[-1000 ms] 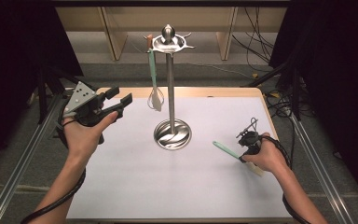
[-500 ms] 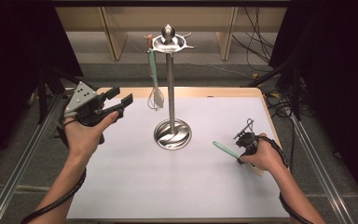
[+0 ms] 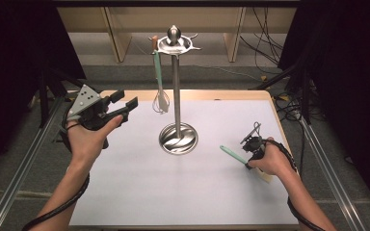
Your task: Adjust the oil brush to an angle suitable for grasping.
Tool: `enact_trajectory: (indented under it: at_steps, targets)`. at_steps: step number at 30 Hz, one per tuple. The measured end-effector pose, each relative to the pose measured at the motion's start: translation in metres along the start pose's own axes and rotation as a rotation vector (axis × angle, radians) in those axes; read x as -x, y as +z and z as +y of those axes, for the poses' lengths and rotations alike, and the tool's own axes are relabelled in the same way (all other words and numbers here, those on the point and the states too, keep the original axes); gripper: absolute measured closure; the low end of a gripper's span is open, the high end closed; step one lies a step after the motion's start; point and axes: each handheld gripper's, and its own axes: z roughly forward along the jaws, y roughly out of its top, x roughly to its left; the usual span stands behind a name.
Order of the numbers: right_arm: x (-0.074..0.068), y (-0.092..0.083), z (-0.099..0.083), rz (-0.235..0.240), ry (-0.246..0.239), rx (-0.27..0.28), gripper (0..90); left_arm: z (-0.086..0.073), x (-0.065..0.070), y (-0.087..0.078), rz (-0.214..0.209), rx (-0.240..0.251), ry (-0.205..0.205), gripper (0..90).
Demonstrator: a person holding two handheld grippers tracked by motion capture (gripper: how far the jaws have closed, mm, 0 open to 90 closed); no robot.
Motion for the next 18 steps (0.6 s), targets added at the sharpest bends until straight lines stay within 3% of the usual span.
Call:
enact_trajectory:
  at_steps: [4, 5, 7, 8, 11, 12, 15, 18]
  targets:
    - [-0.0037, -0.0005, 0.0010, 0.007, 0.030, -0.023, 80.0, -0.0004, 0.0004, -0.0001, -0.005, -0.004, -0.010, 43.8]
    - [-0.0031, 0.0001, 0.0012, 0.010, 0.012, -0.022, 80.2, -0.0001, -0.0007, 0.0000, 0.000, 0.002, 0.007, 43.8]
    - [-0.0070, -0.0010, 0.0029, 0.008, 0.056, -0.042, 80.0, -0.0004, -0.0006, 0.0002, 0.000, -0.001, 0.002, 43.8]
    - [-0.0055, -0.0002, 0.0030, 0.010, 0.037, -0.039, 79.6, -0.0003, -0.0007, 0.0003, 0.001, 0.000, 0.005, 43.8]
    - [-0.0055, 0.0001, 0.0032, 0.014, 0.044, -0.039, 78.6, -0.0006, -0.0002, 0.0005, -0.006, -0.005, 0.001, 43.7]
    - [-0.0076, -0.0006, 0.0041, 0.012, 0.074, -0.049, 78.3, -0.0010, 0.0007, 0.0006, -0.013, -0.007, -0.010, 43.7]
    - [-0.0043, 0.0008, 0.0031, 0.016, 0.036, -0.033, 78.1, -0.0009, -0.0003, 0.0009, -0.002, -0.005, 0.004, 43.7]
    - [-0.0044, 0.0005, 0.0035, 0.021, 0.048, -0.044, 78.2, -0.0002, -0.0001, 0.0003, -0.002, -0.003, 0.007, 43.6]
